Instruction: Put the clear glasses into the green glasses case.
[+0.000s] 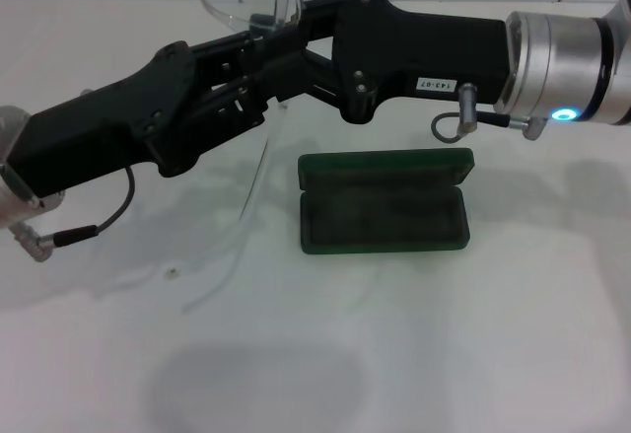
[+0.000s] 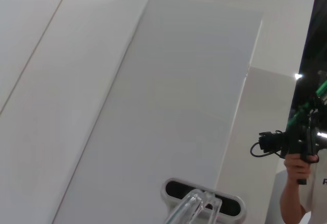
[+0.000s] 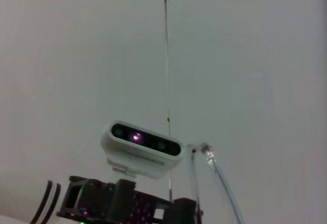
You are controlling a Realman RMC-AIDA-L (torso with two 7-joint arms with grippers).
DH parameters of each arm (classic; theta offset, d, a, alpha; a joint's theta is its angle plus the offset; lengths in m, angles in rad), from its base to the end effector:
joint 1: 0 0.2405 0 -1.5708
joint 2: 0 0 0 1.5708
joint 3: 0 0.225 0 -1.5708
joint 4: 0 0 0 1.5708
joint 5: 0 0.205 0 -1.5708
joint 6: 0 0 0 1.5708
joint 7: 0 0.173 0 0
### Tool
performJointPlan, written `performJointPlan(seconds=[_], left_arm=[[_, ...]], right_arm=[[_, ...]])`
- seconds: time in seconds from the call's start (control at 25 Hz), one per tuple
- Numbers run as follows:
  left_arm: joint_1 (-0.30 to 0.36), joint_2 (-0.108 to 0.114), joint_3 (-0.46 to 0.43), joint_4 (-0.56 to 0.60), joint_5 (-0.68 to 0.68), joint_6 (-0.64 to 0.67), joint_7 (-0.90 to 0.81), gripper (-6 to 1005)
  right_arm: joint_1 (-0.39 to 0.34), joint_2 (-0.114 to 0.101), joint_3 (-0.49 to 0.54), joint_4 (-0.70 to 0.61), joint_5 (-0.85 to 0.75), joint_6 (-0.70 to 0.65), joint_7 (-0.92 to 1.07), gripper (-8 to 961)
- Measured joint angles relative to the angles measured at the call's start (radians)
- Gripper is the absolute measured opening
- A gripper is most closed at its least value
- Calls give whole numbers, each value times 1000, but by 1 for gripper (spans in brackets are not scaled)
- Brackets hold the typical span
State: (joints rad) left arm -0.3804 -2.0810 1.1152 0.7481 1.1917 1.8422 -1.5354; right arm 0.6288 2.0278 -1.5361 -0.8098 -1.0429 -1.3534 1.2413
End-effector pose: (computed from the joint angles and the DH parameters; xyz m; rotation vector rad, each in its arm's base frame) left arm -0.1337 0.2749 0.0318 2.6063 0.5180 1.6224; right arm 0.0501 0.3320 -0.0289 -2.7552 -0.0072 1.2584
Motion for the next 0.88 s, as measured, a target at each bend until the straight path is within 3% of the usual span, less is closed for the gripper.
performJointPlan(seconds=[0.52, 0.76, 0.88], left_arm=[[6, 4, 0, -1, 1, 15, 4, 301], [9, 24, -19, 2, -3, 106, 24, 299], [20, 42, -55, 4, -6, 135, 24, 298]], right_arm=[[-1, 0, 12, 9, 18, 13, -17, 111], [-12, -2, 30, 11, 55, 44, -53, 110], [-34, -4, 95, 7, 68, 22, -59, 109]])
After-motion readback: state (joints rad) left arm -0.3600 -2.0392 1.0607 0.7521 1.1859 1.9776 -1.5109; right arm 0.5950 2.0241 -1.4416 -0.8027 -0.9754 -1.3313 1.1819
